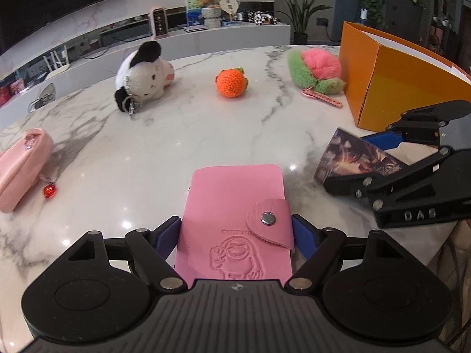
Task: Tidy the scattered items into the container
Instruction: 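Lift and carry the wallet and card box with both tools over the orange box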
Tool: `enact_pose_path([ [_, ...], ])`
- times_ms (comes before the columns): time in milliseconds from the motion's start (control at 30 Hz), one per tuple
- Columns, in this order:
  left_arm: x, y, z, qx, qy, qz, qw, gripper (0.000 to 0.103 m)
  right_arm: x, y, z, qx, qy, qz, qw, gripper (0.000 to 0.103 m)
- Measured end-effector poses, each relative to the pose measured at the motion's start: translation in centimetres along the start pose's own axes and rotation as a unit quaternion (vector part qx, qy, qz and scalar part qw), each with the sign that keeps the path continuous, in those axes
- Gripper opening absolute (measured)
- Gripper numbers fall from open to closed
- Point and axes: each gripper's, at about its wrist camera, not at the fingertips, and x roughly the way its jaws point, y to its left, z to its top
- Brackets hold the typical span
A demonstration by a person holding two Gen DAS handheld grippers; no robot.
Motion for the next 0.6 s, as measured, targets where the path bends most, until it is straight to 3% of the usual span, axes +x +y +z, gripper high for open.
enact_pose_path([
  [333, -4.7, -1.3, 0.2, -0.028, -0.061, 0.023, 0.9974, 0.093, -4.0, -0.3, 0.0, 0.047, -0.065, -0.022, 0.997, 0.062],
  [600, -10.2, -4.1, 3.8, -0.005, -0.143, 0.027, 0.9893, 0.093, -11.2, -1.0, 0.2, 0.103, -0.161, -0.061, 0.980, 0.062],
])
